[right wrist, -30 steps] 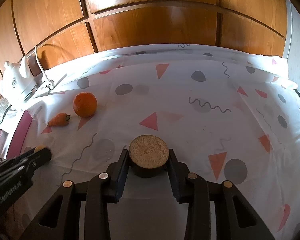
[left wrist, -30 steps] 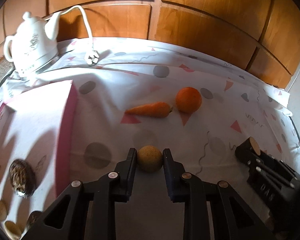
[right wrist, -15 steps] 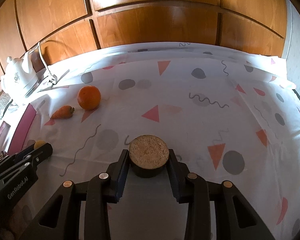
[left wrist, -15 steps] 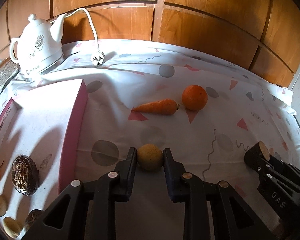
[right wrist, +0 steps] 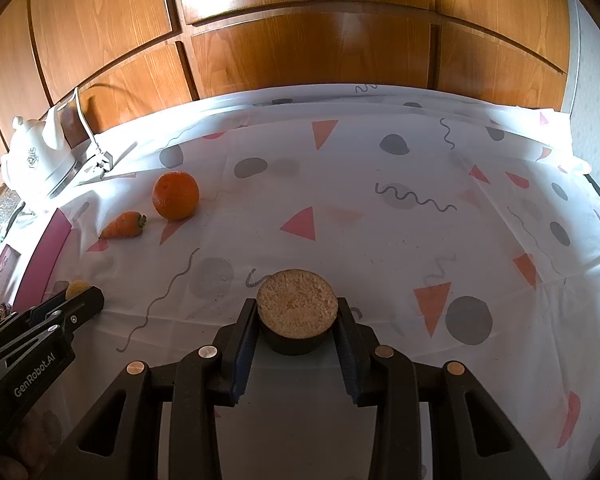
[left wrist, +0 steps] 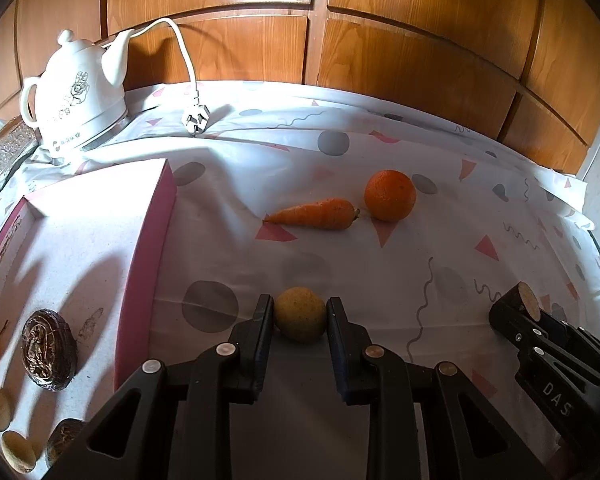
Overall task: Organize fruits
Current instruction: 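Carry the yellow fruit with the left tool and cylinder with the right tool into the tray, releasing both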
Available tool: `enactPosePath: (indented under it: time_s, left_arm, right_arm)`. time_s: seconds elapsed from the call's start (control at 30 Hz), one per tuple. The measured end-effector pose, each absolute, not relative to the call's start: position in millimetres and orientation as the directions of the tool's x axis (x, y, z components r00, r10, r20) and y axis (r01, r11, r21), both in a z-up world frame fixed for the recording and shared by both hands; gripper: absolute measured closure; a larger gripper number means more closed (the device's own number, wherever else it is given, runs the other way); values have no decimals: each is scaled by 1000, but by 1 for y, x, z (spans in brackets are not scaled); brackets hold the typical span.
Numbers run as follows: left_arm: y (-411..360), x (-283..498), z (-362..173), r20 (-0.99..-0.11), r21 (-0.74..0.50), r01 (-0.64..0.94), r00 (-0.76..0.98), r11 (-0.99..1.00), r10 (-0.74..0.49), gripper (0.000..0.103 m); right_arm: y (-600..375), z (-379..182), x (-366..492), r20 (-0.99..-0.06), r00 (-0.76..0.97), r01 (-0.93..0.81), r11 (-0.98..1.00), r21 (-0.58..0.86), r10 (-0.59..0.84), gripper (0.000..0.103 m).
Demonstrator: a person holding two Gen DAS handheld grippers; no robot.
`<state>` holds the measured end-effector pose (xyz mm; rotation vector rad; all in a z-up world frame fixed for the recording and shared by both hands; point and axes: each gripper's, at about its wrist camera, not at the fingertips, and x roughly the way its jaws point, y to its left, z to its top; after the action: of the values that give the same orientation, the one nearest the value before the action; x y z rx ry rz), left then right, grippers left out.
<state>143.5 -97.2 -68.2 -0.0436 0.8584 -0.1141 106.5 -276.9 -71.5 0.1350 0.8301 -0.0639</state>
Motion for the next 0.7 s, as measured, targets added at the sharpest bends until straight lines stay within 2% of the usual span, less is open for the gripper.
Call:
enactPosePath:
  time_s: [0.53, 0.7]
  left_arm:
    - [-95, 141, -59, -757, -108, 76, 640, 991, -131, 77]
    - [-93, 119, -30, -703, -114, 119, 691, 986, -165, 77]
  right_arm:
    - [-277, -72, 106, -739, 674, 107, 990, 90, -5, 66]
    - [-275, -71, 107, -742, 670, 108, 992, 70, -21, 66]
